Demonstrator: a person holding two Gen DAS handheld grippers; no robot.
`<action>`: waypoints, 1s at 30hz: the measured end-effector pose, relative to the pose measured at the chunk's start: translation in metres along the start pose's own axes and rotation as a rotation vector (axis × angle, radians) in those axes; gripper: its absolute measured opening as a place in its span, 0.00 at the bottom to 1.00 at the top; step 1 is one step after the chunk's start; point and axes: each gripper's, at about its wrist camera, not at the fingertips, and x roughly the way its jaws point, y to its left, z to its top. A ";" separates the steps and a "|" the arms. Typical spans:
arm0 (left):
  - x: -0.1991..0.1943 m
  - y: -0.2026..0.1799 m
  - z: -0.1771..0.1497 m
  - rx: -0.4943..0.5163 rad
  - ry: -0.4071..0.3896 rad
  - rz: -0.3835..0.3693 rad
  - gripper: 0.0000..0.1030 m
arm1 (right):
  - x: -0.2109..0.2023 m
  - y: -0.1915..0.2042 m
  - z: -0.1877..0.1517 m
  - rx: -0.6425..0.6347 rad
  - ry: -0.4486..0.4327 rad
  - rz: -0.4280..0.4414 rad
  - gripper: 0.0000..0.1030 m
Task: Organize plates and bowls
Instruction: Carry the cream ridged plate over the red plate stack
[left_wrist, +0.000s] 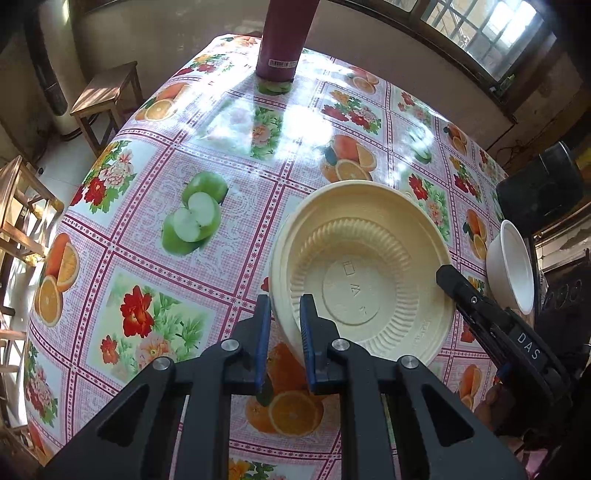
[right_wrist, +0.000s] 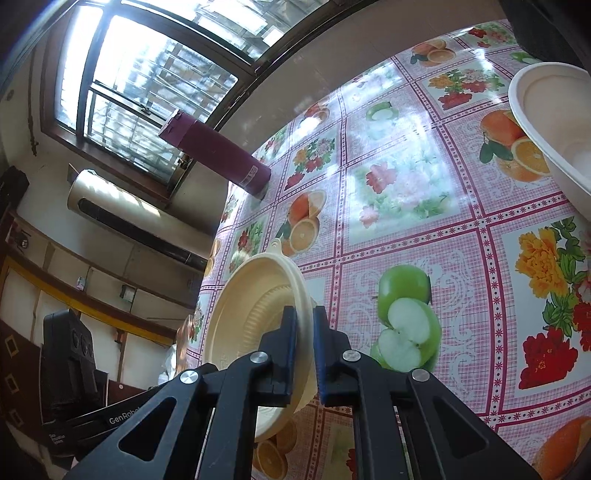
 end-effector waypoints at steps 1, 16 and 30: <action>-0.004 0.001 -0.002 0.003 -0.003 0.000 0.13 | -0.002 0.005 -0.001 -0.012 -0.001 -0.005 0.08; -0.093 0.031 -0.074 0.029 -0.094 -0.075 0.13 | -0.090 0.076 -0.068 -0.157 -0.056 0.033 0.08; -0.157 0.122 -0.181 -0.021 -0.154 -0.021 0.16 | -0.089 0.147 -0.211 -0.363 0.105 0.032 0.12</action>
